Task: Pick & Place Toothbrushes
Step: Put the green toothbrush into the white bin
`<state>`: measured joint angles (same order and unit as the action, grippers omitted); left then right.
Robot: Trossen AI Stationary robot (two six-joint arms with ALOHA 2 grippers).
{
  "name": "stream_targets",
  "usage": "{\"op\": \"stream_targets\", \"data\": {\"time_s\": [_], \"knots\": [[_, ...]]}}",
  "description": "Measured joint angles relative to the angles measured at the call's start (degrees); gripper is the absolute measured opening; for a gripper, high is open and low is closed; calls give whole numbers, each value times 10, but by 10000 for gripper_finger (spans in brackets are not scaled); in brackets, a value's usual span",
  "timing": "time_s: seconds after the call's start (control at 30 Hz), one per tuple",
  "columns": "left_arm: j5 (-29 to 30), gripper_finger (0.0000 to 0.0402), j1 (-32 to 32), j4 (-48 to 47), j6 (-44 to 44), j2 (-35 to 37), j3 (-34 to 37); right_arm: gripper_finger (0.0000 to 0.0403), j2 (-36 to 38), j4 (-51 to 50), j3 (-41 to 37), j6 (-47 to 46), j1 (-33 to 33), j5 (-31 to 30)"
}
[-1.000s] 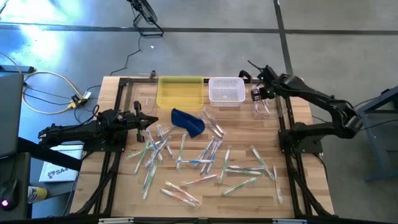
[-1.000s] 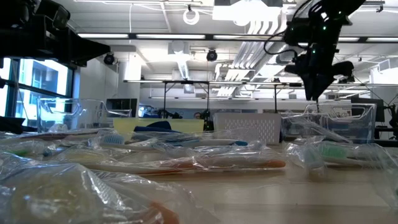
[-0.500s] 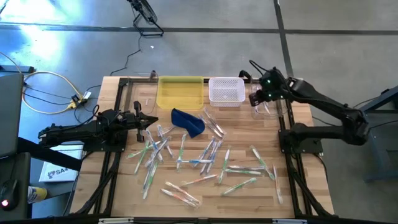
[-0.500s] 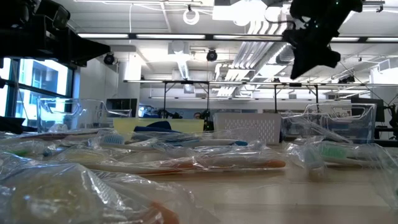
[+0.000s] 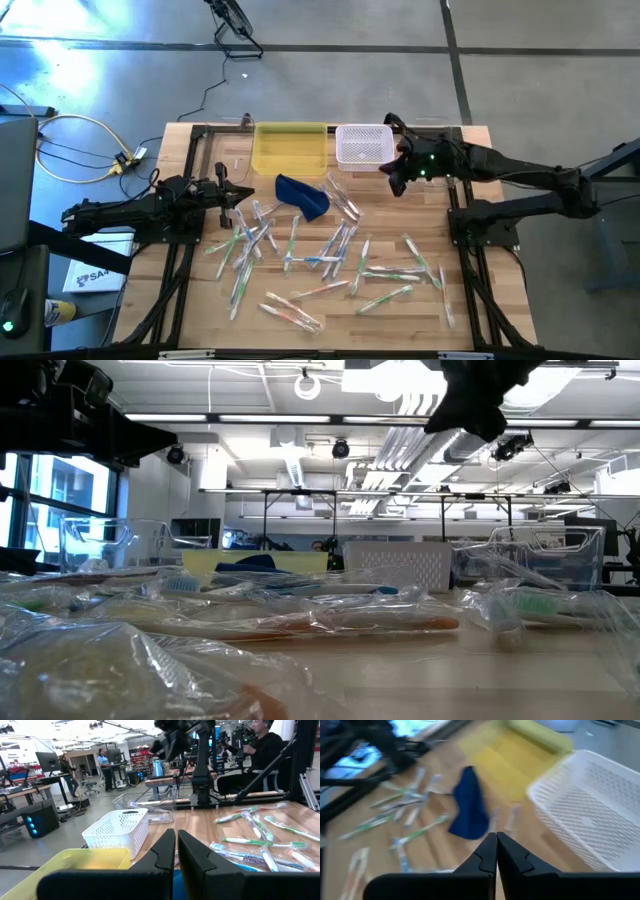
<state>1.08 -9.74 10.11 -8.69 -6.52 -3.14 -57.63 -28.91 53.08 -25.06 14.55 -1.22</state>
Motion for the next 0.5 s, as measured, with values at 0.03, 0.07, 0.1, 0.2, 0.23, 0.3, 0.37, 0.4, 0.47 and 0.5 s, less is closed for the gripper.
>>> {"op": "stream_targets", "data": {"time_s": [0.03,0.07,0.1,0.2,0.23,0.3,0.37,0.4,0.47,0.5], "knots": [[0,17,0,0,0,0,0,3,0,4,0,0,-13,-2],[0,17,0,0,0,0,0,3,0,5,0,0,-26,-5],[0,17,0,0,0,0,0,3,0,4,0,0,-39,-9],[0,17,0,0,0,0,0,3,0,-10,0,-1,-75,-28],[0,17,0,0,0,0,0,3,0,-16,0,-4,-86,-33],[0,17,0,0,0,0,0,3,0,-29,0,-27,-105,-47],[0,17,0,0,0,0,0,3,0,-53,0,-70,-122,-63],[0,17,0,0,0,0,0,3,0,-69,0,-91,-130,-70],[0,17,0,0,0,0,0,3,0,-104,0,-138,-145,-78],[0,17,0,0,0,0,0,3,0,-121,0,-159,-153,-79]]}}
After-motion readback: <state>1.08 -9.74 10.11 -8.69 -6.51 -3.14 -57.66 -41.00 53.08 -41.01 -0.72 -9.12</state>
